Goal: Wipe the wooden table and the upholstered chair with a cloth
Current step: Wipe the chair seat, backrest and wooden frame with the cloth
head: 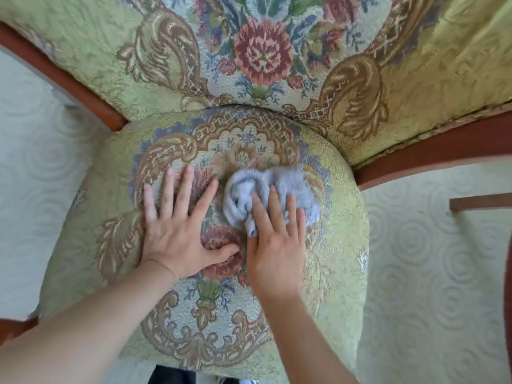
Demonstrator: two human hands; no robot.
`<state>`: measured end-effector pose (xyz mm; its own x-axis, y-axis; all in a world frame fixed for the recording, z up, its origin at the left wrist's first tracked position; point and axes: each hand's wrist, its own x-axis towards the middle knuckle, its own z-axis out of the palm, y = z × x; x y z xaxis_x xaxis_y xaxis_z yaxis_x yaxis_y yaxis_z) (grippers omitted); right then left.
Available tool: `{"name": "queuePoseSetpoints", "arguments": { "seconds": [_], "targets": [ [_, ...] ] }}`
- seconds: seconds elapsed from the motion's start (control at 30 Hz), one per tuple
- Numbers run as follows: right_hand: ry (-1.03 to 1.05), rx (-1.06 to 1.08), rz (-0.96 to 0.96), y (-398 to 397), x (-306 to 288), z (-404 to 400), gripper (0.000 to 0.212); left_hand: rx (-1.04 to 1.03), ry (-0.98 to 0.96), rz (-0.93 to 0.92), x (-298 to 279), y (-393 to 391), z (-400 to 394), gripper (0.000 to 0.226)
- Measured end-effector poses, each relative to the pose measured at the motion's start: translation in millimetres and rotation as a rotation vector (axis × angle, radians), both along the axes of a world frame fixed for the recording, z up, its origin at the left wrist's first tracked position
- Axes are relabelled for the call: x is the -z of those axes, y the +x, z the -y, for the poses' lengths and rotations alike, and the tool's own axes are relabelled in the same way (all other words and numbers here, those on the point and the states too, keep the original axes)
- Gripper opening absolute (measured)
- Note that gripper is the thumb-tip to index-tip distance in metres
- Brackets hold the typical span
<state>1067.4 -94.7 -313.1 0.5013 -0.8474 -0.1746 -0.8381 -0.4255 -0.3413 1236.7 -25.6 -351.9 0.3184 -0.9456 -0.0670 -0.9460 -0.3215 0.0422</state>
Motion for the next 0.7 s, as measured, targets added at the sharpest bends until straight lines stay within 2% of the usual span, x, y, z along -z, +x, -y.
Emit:
{"name": "queuePoseSetpoints", "arguments": {
  "seconds": [0.1,0.2,0.4,0.53,0.7],
  "targets": [
    [0.049,-0.010,-0.016,-15,2,-27,0.061,0.005,0.032,-0.021,-4,-1,-1,0.118],
    [0.076,0.030,-0.036,-11,-2,-20,0.060,0.011,0.035,-0.058,-11,0,2,0.119],
    [0.106,0.194,-0.114,43,-4,59,0.053,0.078,0.013,-0.126,-15,7,3,0.124],
    [0.084,0.214,-0.233,76,1,108,0.054,0.141,0.003,-0.137,-16,33,22,0.127],
    [0.074,0.215,-0.262,105,6,124,0.054,0.079,0.097,-0.109,-20,68,75,0.147]
  ]
}}
